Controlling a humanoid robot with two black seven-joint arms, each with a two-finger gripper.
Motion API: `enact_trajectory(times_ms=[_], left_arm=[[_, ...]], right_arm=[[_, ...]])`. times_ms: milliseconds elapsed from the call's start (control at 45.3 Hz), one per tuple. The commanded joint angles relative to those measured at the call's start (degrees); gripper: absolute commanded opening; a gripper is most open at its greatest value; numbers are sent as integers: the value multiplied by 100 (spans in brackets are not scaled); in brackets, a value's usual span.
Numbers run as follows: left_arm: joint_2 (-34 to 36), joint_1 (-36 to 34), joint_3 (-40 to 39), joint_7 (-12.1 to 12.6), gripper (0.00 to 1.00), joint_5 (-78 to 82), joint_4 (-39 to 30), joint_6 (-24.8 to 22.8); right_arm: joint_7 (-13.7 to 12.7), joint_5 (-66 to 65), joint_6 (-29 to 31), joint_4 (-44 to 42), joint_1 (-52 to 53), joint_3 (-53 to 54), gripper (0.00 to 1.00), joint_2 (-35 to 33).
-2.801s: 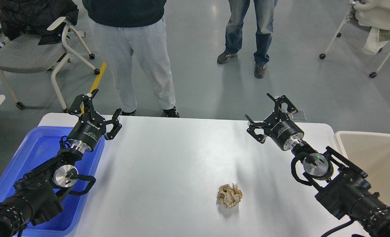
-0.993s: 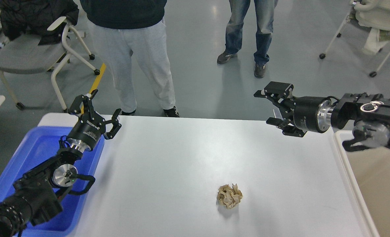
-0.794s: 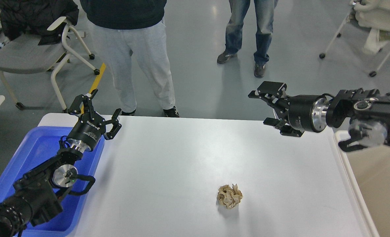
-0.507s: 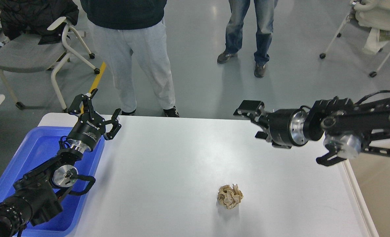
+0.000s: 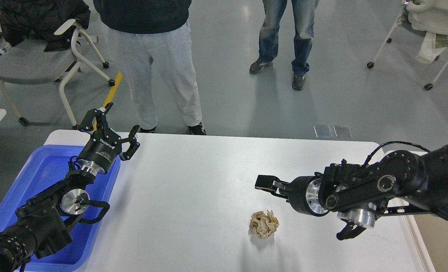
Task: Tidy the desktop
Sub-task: 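Move the open right gripper over the crumpled paper ball, then lower the right gripper around the paper ball and close it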
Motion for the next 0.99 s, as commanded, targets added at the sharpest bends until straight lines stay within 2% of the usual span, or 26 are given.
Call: enact_trajectory(times_ms=[0,441,971], left_arm=[[0,-1,0,0,100,1,0,0],[0,-1,0,0,100,-7,0,0],[0,-1,0,0,100,1,0,0]], right_arm=[[9,-358,-278,-346,-488,-324,100,454],[9,-666,-278,-1199,-1376,-457,100,893],[9,-728,-296,-1683,-1657,-377,100,1218]])
